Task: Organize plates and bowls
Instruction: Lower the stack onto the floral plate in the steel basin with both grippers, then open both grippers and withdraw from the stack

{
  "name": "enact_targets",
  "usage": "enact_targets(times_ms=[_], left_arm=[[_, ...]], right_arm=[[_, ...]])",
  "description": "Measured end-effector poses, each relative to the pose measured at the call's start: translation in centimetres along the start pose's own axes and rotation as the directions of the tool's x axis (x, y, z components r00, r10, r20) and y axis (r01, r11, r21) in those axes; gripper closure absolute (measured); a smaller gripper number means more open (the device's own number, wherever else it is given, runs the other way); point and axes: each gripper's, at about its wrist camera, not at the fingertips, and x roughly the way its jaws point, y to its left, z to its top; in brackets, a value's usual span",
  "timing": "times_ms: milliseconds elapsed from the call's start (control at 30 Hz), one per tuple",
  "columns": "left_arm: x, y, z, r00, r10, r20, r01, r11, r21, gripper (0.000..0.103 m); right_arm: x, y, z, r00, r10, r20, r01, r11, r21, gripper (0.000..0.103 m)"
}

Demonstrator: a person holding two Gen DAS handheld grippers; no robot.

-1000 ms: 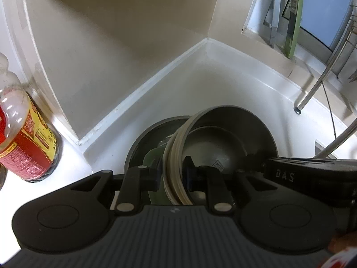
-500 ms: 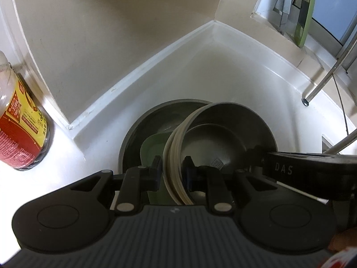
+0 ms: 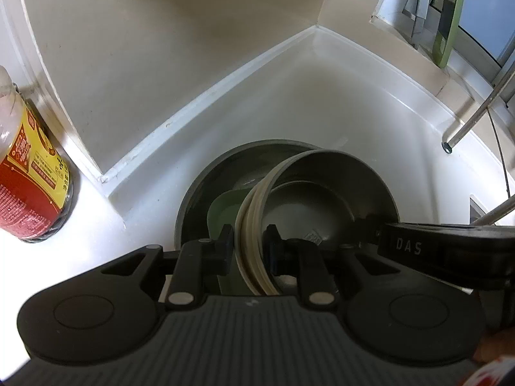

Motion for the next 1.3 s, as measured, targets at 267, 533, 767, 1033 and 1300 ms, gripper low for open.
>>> enact_targets(times_ms=[267, 533, 767, 1033, 1300], left_arm=[[0.1, -0.1, 0.0, 1.0, -0.011, -0.001, 0.011, 1.0, 0.02, 0.082], [0.2, 0.8, 0.1, 0.999, -0.052, -0.009, 0.052, 0.999, 0.016, 0.081], [-1.5, 1.3, 0.2, 0.997, -0.078, 0.03, 0.077, 0.997, 0.031, 0.081], [-3.4, 1.0, 0.0, 0.994, -0.061, 0.096, 0.052, 0.994, 0.097, 0.082], [-2.9, 1.3, 0.1, 0.993, -0.097, 0.073, 0.09, 0.992, 0.084, 0.094]], right_arm=[[0.0, -0.1, 0.3, 1.0, 0.008, -0.015, -0.008, 1.0, -0.012, 0.089], [-0.6, -0.1, -0.2, 1.0, 0.019, 0.018, -0.018, 0.999, -0.042, 0.089], [-2.3, -1.6, -1.2, 0.996, 0.087, 0.019, -0.088, 0.995, 0.038, 0.089], [-4.4, -2.2, -2.1, 0.985, 0.138, 0.102, -0.146, 0.986, 0.081, 0.089], [-4.2, -2.3, -1.6, 0.979, 0.152, 0.134, -0.162, 0.985, 0.066, 0.089]])
